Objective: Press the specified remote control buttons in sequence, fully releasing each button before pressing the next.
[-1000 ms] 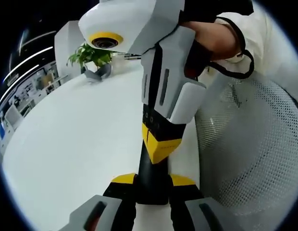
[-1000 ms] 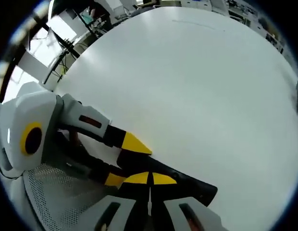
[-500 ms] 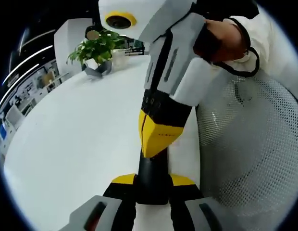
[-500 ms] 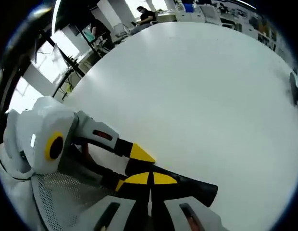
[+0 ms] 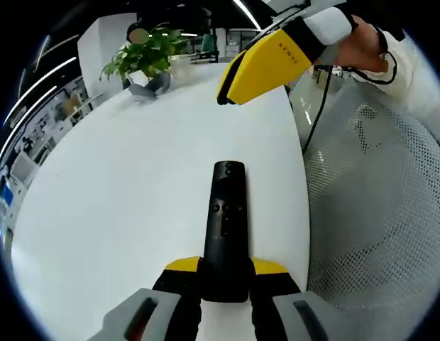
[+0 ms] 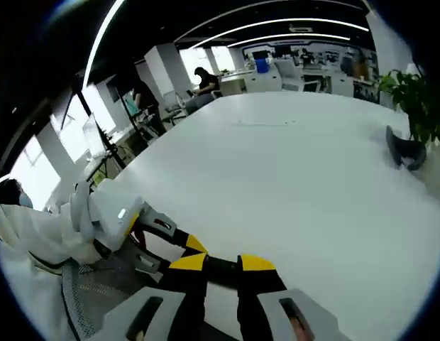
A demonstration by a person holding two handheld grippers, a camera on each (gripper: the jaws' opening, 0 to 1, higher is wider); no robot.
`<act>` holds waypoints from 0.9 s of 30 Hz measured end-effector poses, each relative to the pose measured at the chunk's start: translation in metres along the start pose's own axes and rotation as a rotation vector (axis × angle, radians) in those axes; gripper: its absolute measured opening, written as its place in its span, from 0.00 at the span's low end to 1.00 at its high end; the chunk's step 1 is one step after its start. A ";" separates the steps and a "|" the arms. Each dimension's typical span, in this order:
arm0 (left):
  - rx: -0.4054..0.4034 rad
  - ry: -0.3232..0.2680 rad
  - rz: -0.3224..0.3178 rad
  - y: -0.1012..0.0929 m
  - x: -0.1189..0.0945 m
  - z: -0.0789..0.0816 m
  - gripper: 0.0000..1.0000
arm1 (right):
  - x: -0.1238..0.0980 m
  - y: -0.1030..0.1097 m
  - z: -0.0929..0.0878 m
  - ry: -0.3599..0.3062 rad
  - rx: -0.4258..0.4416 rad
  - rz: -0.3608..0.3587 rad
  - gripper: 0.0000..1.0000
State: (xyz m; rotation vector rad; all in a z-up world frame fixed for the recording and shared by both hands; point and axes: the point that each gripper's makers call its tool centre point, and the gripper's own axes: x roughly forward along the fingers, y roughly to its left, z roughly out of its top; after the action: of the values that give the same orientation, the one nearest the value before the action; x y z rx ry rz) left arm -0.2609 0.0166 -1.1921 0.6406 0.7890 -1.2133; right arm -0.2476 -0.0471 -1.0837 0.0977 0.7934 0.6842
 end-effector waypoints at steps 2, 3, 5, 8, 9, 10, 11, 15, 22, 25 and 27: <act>0.003 0.014 -0.016 0.002 0.001 0.001 0.24 | -0.006 -0.001 0.002 -0.029 0.005 -0.004 0.20; 0.009 0.019 -0.019 0.002 0.000 0.001 0.24 | -0.008 -0.001 0.003 -0.041 0.009 -0.009 0.24; 0.025 0.033 -0.029 0.004 0.001 0.001 0.24 | -0.011 0.000 0.012 -0.108 -0.003 -0.015 0.32; 0.037 0.049 -0.045 0.007 0.001 0.001 0.24 | -0.018 0.002 0.017 -0.148 -0.038 -0.034 0.42; 0.041 0.053 -0.048 0.008 0.001 0.001 0.24 | -0.021 0.003 0.020 -0.169 -0.049 -0.041 0.44; 0.047 0.057 -0.050 0.009 0.001 0.001 0.24 | -0.024 0.003 0.022 -0.184 -0.054 -0.046 0.46; 0.051 0.062 -0.052 0.011 0.001 0.001 0.24 | -0.027 0.003 0.025 -0.206 -0.058 -0.051 0.48; 0.059 0.082 -0.060 0.019 0.002 0.001 0.24 | -0.036 0.004 0.026 -0.241 -0.083 -0.066 0.59; 0.090 0.112 -0.071 0.033 0.003 0.001 0.24 | -0.051 -0.020 0.014 -0.241 -0.059 -0.156 0.63; 0.099 0.125 -0.080 0.039 0.002 0.000 0.24 | -0.057 -0.026 0.010 -0.244 -0.022 -0.169 0.67; 0.117 0.146 -0.078 0.049 0.002 -0.002 0.24 | -0.061 -0.029 0.009 -0.252 -0.006 -0.183 0.70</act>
State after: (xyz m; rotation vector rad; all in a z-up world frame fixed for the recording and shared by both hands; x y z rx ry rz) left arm -0.2137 0.0287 -1.1936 0.8075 0.8764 -1.3016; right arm -0.2570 -0.1049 -1.0486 0.1022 0.5500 0.4891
